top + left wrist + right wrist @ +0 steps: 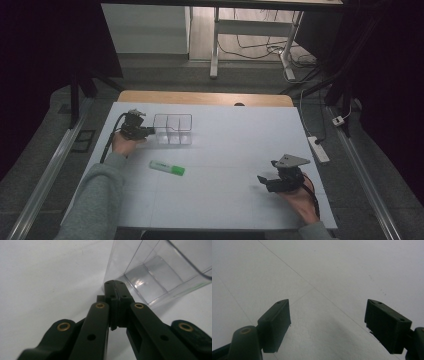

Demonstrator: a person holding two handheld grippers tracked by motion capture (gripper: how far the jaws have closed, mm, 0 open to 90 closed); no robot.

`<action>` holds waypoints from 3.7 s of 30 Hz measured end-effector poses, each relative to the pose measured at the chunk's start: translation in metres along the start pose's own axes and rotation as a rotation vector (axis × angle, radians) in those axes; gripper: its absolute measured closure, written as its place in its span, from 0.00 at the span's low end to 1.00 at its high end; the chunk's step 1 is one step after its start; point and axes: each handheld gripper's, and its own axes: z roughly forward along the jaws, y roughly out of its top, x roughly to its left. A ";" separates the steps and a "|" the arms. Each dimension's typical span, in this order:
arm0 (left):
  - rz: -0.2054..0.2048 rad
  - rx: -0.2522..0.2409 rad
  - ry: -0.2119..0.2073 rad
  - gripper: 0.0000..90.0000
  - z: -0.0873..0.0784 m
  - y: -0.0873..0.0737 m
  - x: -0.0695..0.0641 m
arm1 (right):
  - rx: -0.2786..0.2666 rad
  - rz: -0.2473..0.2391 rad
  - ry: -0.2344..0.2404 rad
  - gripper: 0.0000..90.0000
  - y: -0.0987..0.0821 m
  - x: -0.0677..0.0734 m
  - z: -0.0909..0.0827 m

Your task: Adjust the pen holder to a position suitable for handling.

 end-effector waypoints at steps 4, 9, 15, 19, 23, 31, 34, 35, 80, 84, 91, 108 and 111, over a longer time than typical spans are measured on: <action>0.007 0.001 -0.004 0.99 0.003 0.005 -0.004 | 0.001 0.000 0.001 0.22 0.000 0.000 0.000; 0.025 0.006 -0.020 0.99 0.008 0.011 -0.012 | 0.003 -0.001 0.001 0.22 0.000 0.000 0.000; 0.041 0.010 -0.039 0.99 0.015 0.016 -0.023 | 0.003 -0.001 0.006 0.22 0.000 0.000 0.001; 0.046 0.010 -0.043 0.99 0.020 0.020 -0.029 | 0.004 -0.002 0.008 0.22 0.000 0.001 0.001; 0.056 0.012 -0.047 0.99 0.024 0.026 -0.035 | 0.001 -0.001 0.010 0.22 0.000 0.001 0.001; 0.074 0.014 -0.057 0.99 0.032 0.035 -0.046 | 0.004 0.001 0.008 0.22 -0.001 0.001 0.000; 0.080 0.019 -0.066 0.99 0.034 0.037 -0.049 | 0.004 0.003 0.008 0.22 0.000 0.001 0.000; 0.080 0.022 -0.066 0.99 0.035 0.038 -0.050 | 0.003 0.001 0.010 0.22 0.000 0.001 0.000; 0.196 0.033 -0.141 0.99 0.036 0.048 -0.085 | 0.002 0.006 0.003 0.22 -0.002 -0.001 0.000; 0.221 0.012 -0.140 0.99 0.021 0.046 -0.083 | 0.004 0.008 0.004 0.22 -0.002 -0.002 0.000; 0.252 -0.017 -0.170 0.75 0.001 0.038 -0.077 | 0.005 0.009 0.000 0.22 -0.003 -0.003 0.000; 0.415 0.037 -0.241 0.43 -0.035 0.028 -0.075 | 0.000 0.013 0.006 0.22 -0.004 -0.004 0.000; 0.436 0.054 -0.271 0.41 -0.039 0.026 -0.075 | -0.002 0.014 0.004 0.22 -0.004 -0.005 -0.001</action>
